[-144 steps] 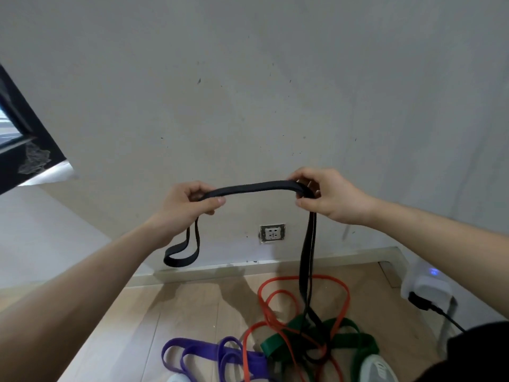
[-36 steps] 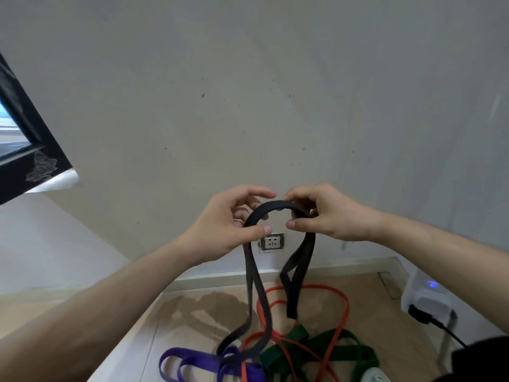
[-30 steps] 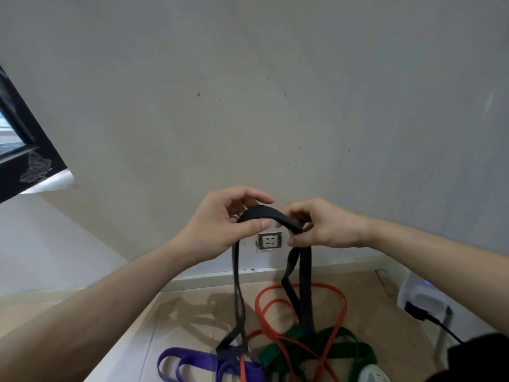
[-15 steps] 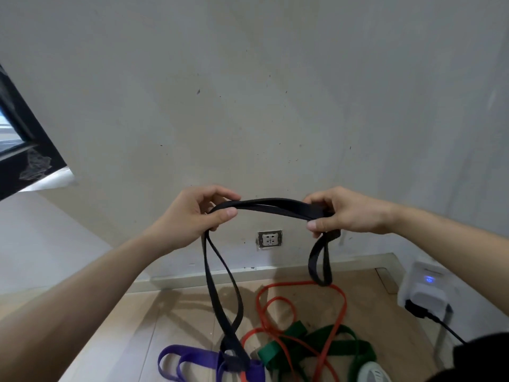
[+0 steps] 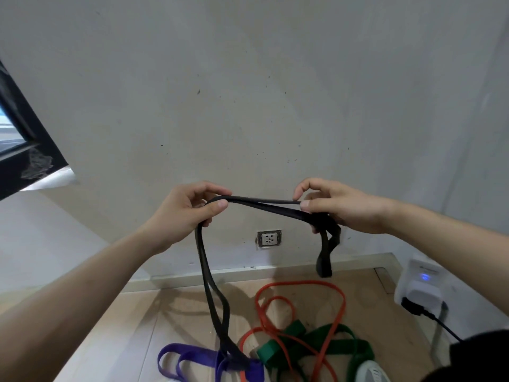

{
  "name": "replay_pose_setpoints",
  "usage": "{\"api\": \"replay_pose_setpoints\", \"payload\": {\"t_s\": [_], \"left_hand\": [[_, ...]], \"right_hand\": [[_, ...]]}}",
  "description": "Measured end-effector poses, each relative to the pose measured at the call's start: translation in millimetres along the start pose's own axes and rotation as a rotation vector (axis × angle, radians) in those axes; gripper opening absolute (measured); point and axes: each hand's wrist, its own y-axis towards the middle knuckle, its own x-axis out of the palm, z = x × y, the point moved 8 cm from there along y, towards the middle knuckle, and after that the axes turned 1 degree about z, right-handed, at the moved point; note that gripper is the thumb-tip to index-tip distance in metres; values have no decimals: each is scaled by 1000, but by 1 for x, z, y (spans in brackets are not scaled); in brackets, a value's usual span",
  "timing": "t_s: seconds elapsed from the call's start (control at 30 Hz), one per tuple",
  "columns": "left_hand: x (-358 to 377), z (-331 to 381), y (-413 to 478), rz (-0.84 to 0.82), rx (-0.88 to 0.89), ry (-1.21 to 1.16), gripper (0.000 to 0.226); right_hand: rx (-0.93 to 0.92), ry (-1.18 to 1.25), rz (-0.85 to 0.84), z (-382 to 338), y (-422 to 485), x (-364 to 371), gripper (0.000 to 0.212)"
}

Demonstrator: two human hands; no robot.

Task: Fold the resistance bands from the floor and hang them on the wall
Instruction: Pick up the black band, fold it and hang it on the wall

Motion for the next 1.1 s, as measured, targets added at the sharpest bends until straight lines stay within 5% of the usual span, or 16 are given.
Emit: {"api": "replay_pose_setpoints", "payload": {"t_s": [0.13, 0.57, 0.83, 1.0, 1.1], "left_hand": [[0, 0, 0, 20, -11, -1, 17], [25, 9, -3, -129, -71, -45, 39], [67, 36, -1, -93, 0, -103, 25], [67, 42, 1, -48, 42, -91, 12], [56, 37, 2, 29, 17, -95, 13]], "right_hand": [[-44, -134, -17, 0, 1, 2, 37], [-229, -39, 205, -27, -3, 1, 14], [-343, -65, 157, -46, 0, 26, 22], [-142, -95, 2, -17, 7, 31, 33], [-19, -256, -146, 11, 9, 33, 23]]}}
